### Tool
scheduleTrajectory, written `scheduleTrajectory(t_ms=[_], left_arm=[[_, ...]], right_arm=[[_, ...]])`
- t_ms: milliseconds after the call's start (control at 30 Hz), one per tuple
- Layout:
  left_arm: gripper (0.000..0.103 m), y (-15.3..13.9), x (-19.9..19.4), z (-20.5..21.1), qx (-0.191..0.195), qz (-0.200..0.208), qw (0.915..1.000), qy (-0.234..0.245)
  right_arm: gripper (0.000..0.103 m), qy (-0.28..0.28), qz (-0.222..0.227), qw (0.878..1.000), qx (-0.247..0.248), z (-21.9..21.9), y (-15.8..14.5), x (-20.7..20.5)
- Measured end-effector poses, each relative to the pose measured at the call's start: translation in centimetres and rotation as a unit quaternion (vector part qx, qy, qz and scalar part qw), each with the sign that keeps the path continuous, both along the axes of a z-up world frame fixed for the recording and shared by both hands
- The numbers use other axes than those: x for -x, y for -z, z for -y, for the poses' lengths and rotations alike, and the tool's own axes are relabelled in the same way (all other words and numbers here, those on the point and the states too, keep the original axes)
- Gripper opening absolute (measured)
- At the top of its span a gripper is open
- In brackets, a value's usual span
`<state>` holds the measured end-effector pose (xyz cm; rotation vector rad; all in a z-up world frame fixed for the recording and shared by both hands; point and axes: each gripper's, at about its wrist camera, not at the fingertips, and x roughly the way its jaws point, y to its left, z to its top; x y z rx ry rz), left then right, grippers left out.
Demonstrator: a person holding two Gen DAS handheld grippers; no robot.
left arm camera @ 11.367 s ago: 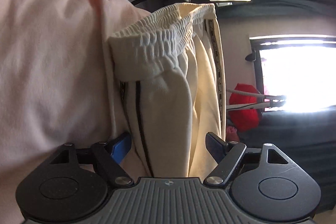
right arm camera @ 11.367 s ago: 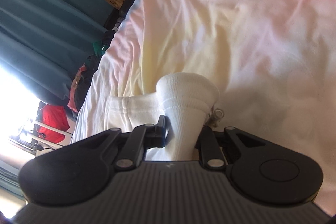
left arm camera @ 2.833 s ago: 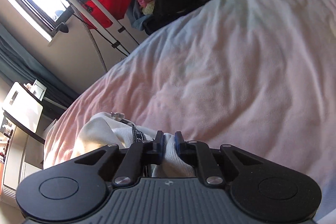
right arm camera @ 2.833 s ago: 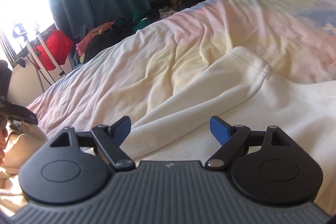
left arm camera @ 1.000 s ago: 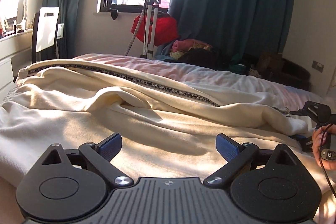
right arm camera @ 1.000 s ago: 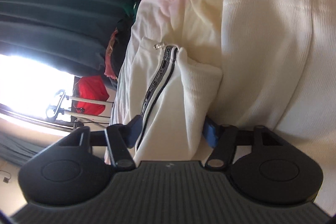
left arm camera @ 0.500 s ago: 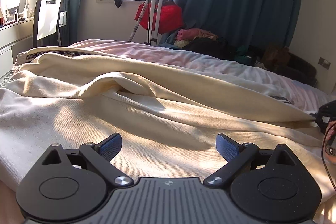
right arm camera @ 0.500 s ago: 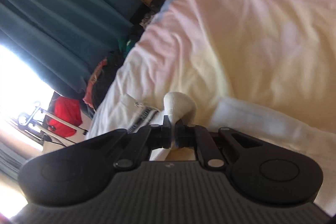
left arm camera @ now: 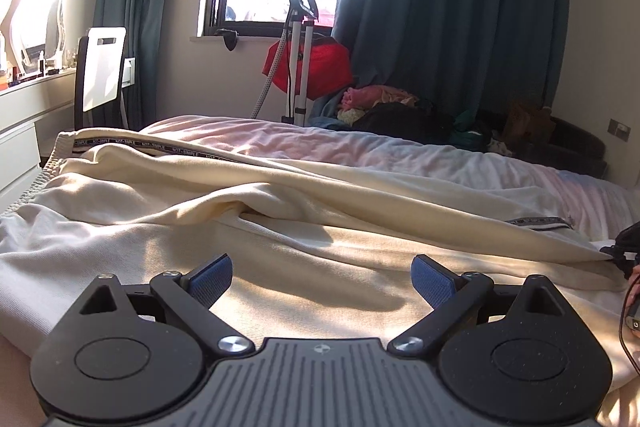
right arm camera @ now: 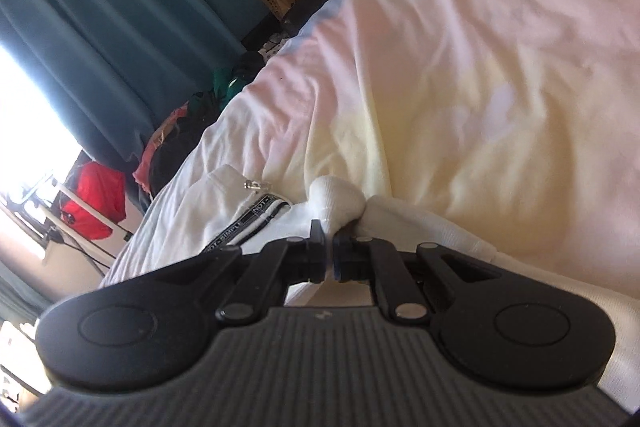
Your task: Fold clothes
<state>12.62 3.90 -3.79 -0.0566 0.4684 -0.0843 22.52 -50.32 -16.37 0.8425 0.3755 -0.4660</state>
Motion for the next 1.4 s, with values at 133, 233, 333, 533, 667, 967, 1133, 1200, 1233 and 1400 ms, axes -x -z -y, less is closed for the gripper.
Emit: scheduleTrajectory(t_ms=[133, 233, 333, 533, 667, 967, 1133, 1200, 1233, 1400], left_arm=[[0.097, -0.6, 0.4, 0.2, -0.008, 0.021, 0.9997, 0.008], [0.097, -0.8, 0.7, 0.6, -0.019, 0.030, 0.9993, 0.014], [0.097, -0.8, 1.0, 0.7, -0.022, 0.029, 0.9991, 0.019], [0.097, -1.3, 2.6, 0.5, -0.026, 0.039, 0.9986, 0.023], [0.098, -1.7, 3.8, 0.0, -0.022, 0.031, 0.9990, 0.025], [0.101, -2.6, 5.8, -3.8, 0.003, -0.016, 0.9994, -0.032], [0.103, -4.0, 7.5, -10.5, 0.100, -0.042, 0.9893, -0.098], [0.103, -4.3, 7.6, -13.9, 0.155, -0.053, 0.9776, -0.133], [0.103, -4.3, 7.6, -15.9, 0.189, -0.058, 0.9686, -0.150], [0.103, -2.0, 7.9, -24.4, 0.363, -0.079, 0.8978, -0.236]], right_arm=[[0.011, -0.046, -0.019, 0.997, 0.059, -1.9, -2.7, 0.4], [0.019, -0.079, -0.036, 0.989, 0.118, -4.0, -5.3, 1.4], [0.077, -0.094, -0.013, 0.988, 0.124, -5.5, -7.4, 3.7], [0.091, -0.136, 0.019, 0.977, 0.160, -8.9, -11.2, 9.6], [0.091, -0.156, -0.010, 0.964, 0.213, -10.7, -12.3, 12.5], [0.091, -0.122, -0.025, 0.985, 0.117, -7.9, -10.7, 13.8], [0.091, -0.067, -0.029, 0.996, 0.041, -5.3, -9.0, 14.8], [0.091, -0.046, -0.032, 0.998, 0.021, -4.6, -8.6, 15.3], [0.091, -0.035, -0.033, 0.999, 0.010, -4.3, -8.4, 15.6], [0.091, 0.012, -0.053, 0.998, -0.030, -2.7, -7.2, 16.2]])
